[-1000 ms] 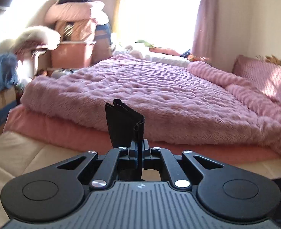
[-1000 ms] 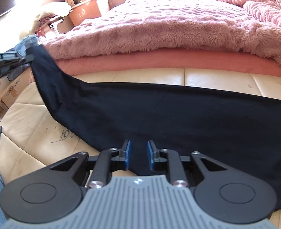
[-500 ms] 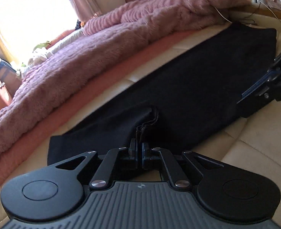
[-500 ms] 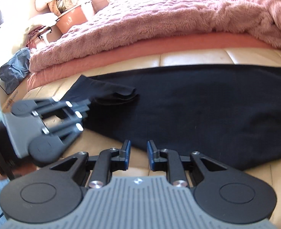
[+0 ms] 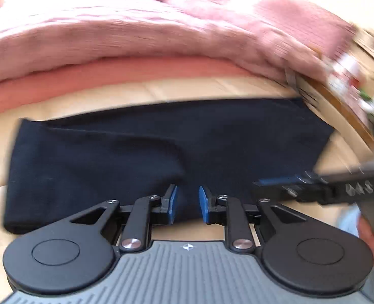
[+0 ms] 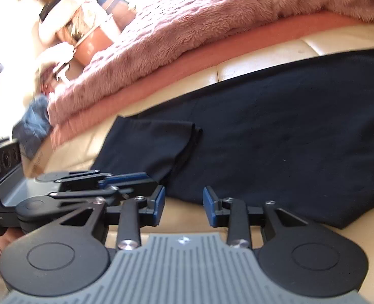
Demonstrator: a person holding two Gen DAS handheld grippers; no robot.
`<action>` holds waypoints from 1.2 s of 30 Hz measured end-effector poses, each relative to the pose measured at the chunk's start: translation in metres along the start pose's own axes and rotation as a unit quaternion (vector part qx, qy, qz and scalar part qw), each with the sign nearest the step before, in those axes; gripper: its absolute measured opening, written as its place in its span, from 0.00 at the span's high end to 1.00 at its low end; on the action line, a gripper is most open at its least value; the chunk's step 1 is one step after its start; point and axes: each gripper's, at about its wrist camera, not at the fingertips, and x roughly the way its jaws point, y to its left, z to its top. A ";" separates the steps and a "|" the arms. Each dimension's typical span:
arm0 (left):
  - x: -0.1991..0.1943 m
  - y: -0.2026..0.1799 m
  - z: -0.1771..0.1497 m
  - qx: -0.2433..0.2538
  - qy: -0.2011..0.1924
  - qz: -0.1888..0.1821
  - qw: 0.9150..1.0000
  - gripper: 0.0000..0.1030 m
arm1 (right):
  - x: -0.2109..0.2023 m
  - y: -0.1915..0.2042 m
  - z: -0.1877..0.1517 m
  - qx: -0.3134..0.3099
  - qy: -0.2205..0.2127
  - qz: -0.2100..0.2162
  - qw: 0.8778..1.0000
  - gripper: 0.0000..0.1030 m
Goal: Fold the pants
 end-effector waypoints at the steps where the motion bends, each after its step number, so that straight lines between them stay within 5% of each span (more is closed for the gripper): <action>1: 0.001 0.007 0.003 -0.011 -0.001 0.022 1.000 0.75 | 0.005 -0.001 0.003 0.013 0.000 0.009 1.000 0.69; 4: 0.012 0.025 0.008 -0.036 0.009 0.055 0.998 0.76 | 0.025 0.000 0.013 0.053 0.002 0.029 0.998 0.69; 15: 0.037 0.040 -0.002 -0.060 0.040 -0.003 0.997 0.80 | 0.088 -0.035 0.025 0.211 0.027 0.073 0.974 0.71; 22: 0.029 0.044 -0.006 -0.094 0.030 -0.012 0.995 0.80 | 0.108 -0.037 0.026 0.229 0.026 0.091 0.969 0.96; 29: -0.010 0.053 -0.003 -0.117 -0.023 0.027 0.992 0.80 | 0.081 -0.008 0.039 0.147 0.012 0.069 0.987 1.00; 36: -0.066 0.078 -0.001 -0.144 -0.071 0.091 0.983 0.80 | 0.024 0.047 0.098 0.026 0.003 0.051 0.998 1.00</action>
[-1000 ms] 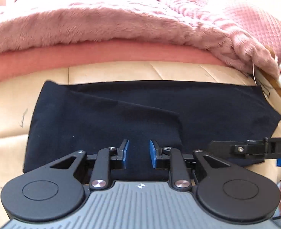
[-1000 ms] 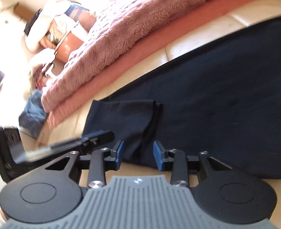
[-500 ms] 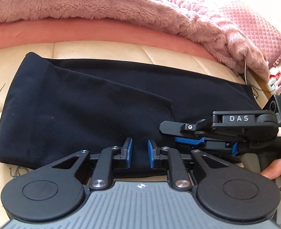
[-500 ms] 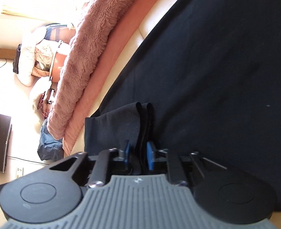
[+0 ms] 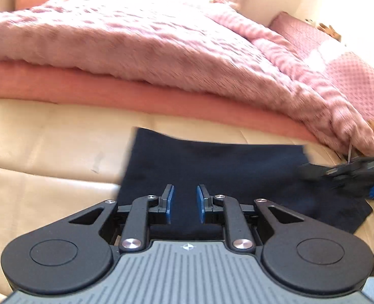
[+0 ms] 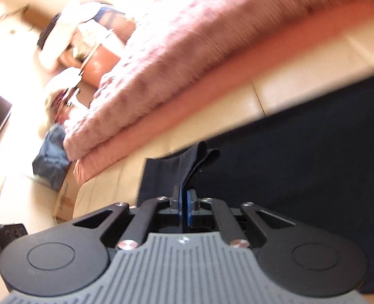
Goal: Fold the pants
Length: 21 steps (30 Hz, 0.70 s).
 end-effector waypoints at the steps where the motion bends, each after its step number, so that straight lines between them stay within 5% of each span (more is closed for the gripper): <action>1: -0.005 0.001 0.003 0.002 -0.006 0.005 1.000 0.80 | -0.011 0.005 0.010 -0.011 -0.002 0.002 1.000 1.00; 11: 0.000 -0.029 0.017 0.023 -0.019 -0.015 0.999 0.80 | -0.155 0.023 0.114 -0.100 -0.027 -0.077 0.992 1.00; 21: 0.048 -0.096 0.015 0.095 0.010 -0.041 0.995 0.80 | -0.258 -0.081 0.150 -0.068 -0.048 -0.205 0.975 1.00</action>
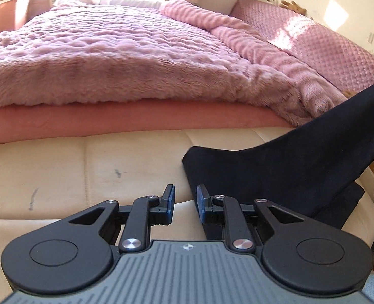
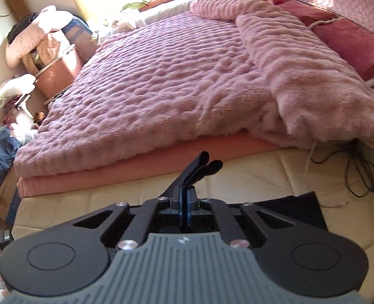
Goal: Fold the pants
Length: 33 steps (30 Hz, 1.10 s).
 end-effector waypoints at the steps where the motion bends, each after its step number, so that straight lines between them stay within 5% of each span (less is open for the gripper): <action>1: 0.006 -0.005 0.001 0.005 0.004 -0.002 1.000 0.80 | 0.000 -0.013 -0.002 0.003 0.001 -0.013 1.000 1.00; 13: 0.072 -0.066 0.003 0.064 0.048 -0.021 0.997 0.81 | 0.099 -0.137 -0.045 0.041 0.041 -0.115 0.992 1.00; 20: 0.094 -0.075 -0.011 0.083 0.083 -0.007 0.993 0.81 | 0.151 -0.197 -0.078 0.093 0.066 -0.130 0.985 1.00; 26: 0.097 -0.071 -0.016 0.083 0.086 -0.002 0.993 0.81 | 0.152 -0.186 -0.082 0.043 0.047 -0.150 0.987 1.00; 31: 0.098 -0.069 -0.018 0.077 0.082 -0.001 0.994 0.81 | 0.116 -0.146 -0.081 -0.059 -0.032 -0.156 0.986 1.00; 33: 0.097 -0.068 -0.019 0.071 0.080 0.000 0.994 0.81 | 0.131 -0.150 -0.084 -0.069 -0.014 -0.180 0.981 1.00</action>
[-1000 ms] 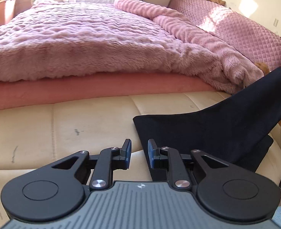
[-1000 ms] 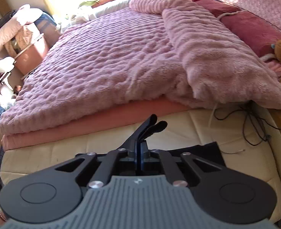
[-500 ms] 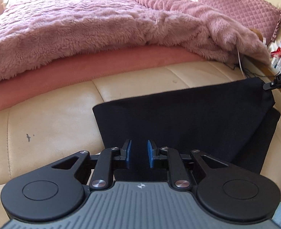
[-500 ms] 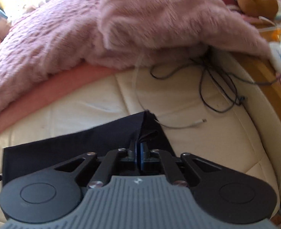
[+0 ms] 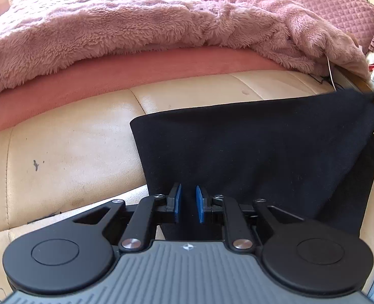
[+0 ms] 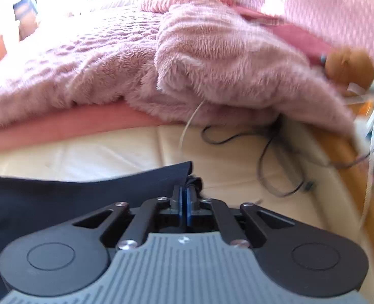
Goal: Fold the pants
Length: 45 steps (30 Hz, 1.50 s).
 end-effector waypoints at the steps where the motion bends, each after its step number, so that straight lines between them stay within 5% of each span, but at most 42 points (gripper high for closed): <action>1: 0.000 0.000 0.000 -0.003 -0.001 0.001 1.000 0.81 | 0.013 -0.001 -0.004 0.002 0.018 -0.006 1.000 1.00; 7: -0.010 0.005 -0.005 -0.024 -0.016 -0.002 1.000 0.79 | 0.035 -0.014 -0.024 0.050 0.034 -0.035 0.998 1.00; 11: -0.031 0.021 -0.014 -0.096 -0.043 -0.008 0.994 0.58 | 0.012 -0.025 -0.032 0.084 0.010 -0.012 0.996 0.96; 13: -0.037 0.032 -0.022 -0.136 -0.034 -0.025 0.990 0.57 | -0.001 -0.028 -0.038 0.095 0.000 -0.005 0.995 0.52; 15: -0.039 0.043 -0.031 -0.180 -0.018 -0.050 0.982 0.56 | -0.012 -0.033 -0.044 0.116 -0.006 0.002 0.993 0.40; 22: -0.032 0.051 -0.055 -0.273 0.024 -0.104 0.956 0.56 | -0.010 -0.054 -0.069 0.216 0.015 0.030 0.976 0.40; 26: -0.033 0.035 -0.057 -0.239 0.022 -0.076 0.968 0.58 | 0.001 -0.055 -0.069 0.238 0.028 0.038 0.970 0.35; 28: -0.034 0.026 -0.053 -0.212 0.027 -0.051 0.975 0.80 | 0.009 -0.053 -0.070 0.238 0.038 0.035 0.970 0.35; 31: -0.036 0.022 -0.052 -0.201 0.033 -0.034 0.978 0.92 | 0.020 -0.054 -0.075 0.243 0.059 0.037 0.968 0.42; 37: -0.039 0.008 -0.045 -0.147 0.050 0.019 0.988 0.93 | 0.019 -0.045 -0.084 0.232 0.061 0.054 0.969 0.55; 45: -0.068 0.040 -0.062 -0.105 0.094 0.080 0.987 0.93 | -0.012 0.001 -0.107 0.192 0.098 0.112 0.970 0.56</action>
